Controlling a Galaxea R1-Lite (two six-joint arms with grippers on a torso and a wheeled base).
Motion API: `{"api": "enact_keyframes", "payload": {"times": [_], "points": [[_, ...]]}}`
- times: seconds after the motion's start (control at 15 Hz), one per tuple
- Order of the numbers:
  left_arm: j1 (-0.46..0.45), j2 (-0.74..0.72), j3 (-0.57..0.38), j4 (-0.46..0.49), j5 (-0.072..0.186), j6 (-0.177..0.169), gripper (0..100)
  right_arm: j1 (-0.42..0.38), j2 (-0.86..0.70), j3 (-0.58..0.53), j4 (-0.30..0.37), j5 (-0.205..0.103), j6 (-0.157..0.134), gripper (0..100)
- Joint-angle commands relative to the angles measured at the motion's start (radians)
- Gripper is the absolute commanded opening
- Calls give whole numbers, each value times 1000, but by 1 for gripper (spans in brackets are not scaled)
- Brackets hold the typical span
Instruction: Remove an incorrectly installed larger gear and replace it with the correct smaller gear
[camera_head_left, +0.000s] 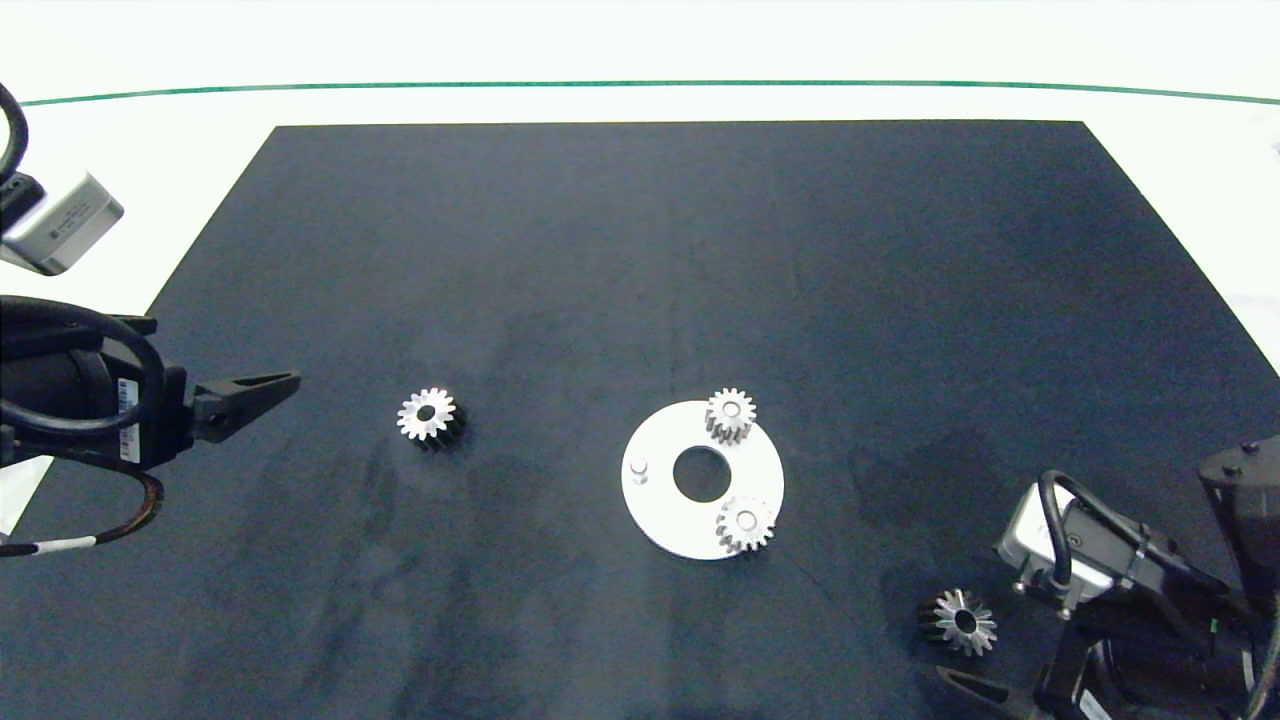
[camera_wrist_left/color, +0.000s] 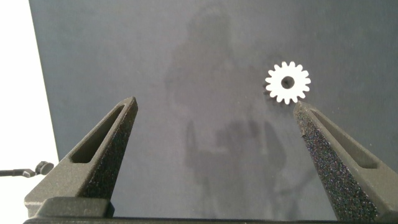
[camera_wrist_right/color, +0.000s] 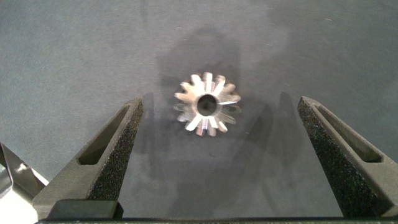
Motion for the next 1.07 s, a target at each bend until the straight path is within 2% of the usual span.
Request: {"api": "enact_keyframes", "payload": {"times": [0.07,0.13,0.27,0.4,0.67,1.07], "points": [[8,-11,-13,2,1,1,100,24,30,2,-1,-49,-13,100],[5,-14,-13,2,1,1,100,24,36,6,-2,-57,-33,100],[5,-20,-13,8,0,1,100,24,51,14,-13,-52,-39,100],[5,-30,-13,21,0,1,100,24,64,16,-17,-52,-35,100],[5,-31,-13,36,-3,0,100,23,83,45,-102,-52,-12,100],[26,-28,-8,38,-8,1,100,24,99,45,-125,-52,-9,88]]}}
